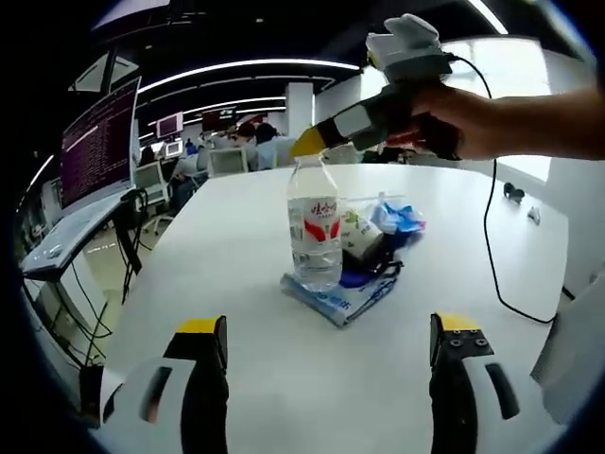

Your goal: Arrange the tabletop items into an orderly group along one side of the table until the central work area is clear of visible clutter.

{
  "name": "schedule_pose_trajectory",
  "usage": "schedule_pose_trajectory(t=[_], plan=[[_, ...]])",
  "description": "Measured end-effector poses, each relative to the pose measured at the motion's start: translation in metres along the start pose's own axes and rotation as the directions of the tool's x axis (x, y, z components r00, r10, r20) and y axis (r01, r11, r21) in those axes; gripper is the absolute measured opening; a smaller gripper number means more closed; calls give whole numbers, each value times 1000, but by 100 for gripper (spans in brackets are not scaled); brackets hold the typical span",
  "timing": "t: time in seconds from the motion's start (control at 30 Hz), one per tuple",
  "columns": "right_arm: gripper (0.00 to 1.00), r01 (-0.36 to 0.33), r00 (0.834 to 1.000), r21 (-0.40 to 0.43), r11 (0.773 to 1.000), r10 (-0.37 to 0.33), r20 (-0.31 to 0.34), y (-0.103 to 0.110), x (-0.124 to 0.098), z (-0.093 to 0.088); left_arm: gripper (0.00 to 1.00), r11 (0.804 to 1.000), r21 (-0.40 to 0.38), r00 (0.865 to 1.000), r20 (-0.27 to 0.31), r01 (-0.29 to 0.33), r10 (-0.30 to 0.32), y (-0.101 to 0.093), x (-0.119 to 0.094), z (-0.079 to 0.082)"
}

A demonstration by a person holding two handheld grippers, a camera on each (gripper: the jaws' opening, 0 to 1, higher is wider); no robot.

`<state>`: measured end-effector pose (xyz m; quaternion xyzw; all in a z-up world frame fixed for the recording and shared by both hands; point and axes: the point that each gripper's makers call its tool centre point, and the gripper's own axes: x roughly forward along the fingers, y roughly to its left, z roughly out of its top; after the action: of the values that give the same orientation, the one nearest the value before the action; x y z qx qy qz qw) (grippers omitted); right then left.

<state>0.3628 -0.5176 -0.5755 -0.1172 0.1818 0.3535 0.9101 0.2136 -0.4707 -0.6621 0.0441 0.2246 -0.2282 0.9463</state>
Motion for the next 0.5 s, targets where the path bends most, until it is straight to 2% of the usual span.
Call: schedule_pose_trajectory(t=[0.07,0.27,0.5], plan=[[18,-6,1000,-9,1000,7,9,6,-3,-1,88,1000,4,1000,2,0,0,0,0,1],[18,-14,1000,-119,993,14,0,21,-16,-4,88,1000,-2,1000,10,-5,5,1,-2,3],[19,-17,1000,-183,983,18,4,34,-25,-8,88,1000,-6,1000,18,-7,7,0,-2,5]])
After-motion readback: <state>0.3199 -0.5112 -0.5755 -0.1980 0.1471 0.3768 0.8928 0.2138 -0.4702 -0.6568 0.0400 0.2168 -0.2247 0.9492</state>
